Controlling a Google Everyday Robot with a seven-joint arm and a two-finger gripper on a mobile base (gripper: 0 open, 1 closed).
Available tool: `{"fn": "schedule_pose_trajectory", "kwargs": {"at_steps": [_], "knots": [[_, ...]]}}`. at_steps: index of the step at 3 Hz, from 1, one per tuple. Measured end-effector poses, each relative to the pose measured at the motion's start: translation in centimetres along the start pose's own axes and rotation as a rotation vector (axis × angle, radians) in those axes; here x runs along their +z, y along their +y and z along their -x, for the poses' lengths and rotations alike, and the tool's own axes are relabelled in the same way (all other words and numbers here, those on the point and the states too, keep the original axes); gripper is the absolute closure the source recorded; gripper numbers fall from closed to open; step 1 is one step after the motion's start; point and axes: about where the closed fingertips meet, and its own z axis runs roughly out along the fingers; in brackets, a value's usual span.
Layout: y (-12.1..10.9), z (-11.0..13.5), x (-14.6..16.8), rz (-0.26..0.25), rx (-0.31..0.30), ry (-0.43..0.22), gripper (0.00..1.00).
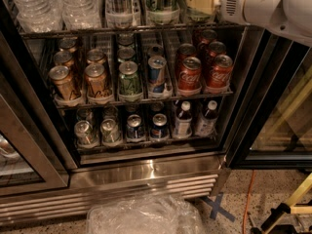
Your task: Pick green can from top shelf of fridge
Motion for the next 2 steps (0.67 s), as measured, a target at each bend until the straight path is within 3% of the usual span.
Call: {"fn": "schedule_pose_trajectory", "kwargs": {"at_steps": [2], "knots": [[-0.10, -0.13, 0.10, -0.003, 0.003, -0.001, 0.88]]}}
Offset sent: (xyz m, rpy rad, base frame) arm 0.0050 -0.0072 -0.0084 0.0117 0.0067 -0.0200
